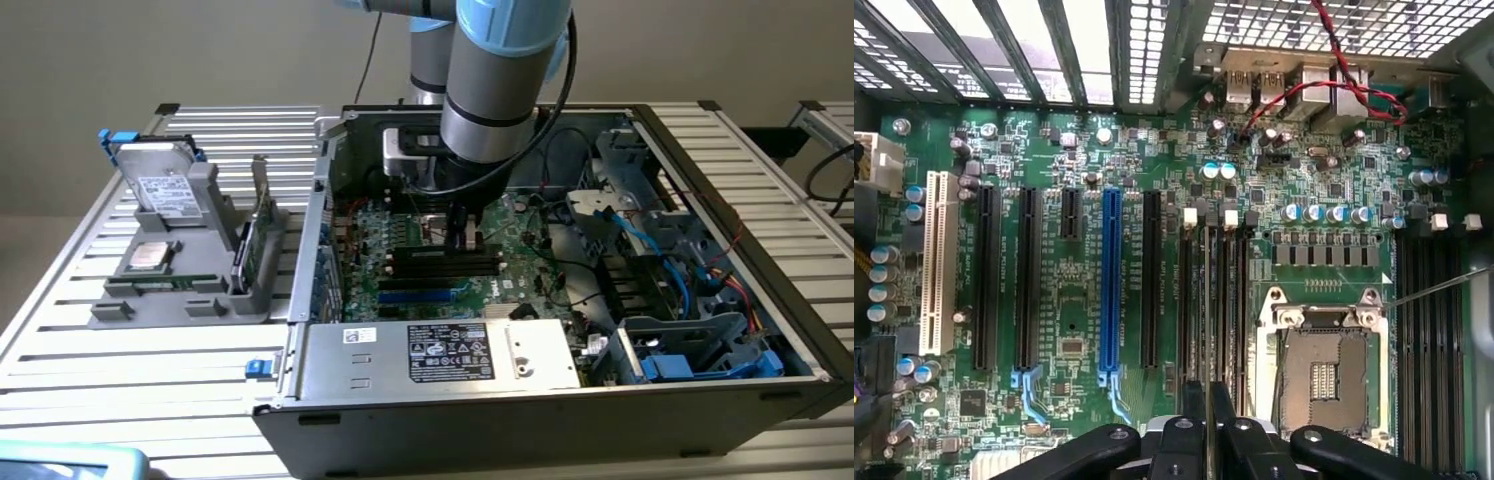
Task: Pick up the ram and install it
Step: 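Insert the ram into the slot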
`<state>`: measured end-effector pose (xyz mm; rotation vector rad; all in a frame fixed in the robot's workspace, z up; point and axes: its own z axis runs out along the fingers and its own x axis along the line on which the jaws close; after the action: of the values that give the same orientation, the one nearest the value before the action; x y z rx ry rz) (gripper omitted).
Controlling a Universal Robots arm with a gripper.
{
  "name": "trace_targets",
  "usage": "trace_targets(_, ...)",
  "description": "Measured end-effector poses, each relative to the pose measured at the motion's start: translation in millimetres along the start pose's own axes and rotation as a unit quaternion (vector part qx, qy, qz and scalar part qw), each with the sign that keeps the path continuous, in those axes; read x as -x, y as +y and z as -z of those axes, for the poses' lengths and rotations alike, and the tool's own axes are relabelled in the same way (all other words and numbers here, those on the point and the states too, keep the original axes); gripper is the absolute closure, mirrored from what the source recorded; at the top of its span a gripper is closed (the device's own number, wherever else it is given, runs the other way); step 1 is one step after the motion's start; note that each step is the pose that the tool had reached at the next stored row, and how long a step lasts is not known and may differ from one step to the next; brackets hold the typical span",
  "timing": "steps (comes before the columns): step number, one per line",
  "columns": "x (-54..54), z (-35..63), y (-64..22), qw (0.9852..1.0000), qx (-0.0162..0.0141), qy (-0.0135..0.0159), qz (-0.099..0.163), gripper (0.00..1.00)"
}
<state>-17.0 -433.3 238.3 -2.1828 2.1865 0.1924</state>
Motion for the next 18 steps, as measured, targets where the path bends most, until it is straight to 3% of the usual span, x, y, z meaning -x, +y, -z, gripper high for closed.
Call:
trace_targets(5,-0.4,-8.3,1.2,1.0,0.0,-0.0001,0.0,0.86)
trace_targets(18,-4.8,-6.1,2.4,1.0,-0.001,-0.0004,-0.01,0.86)
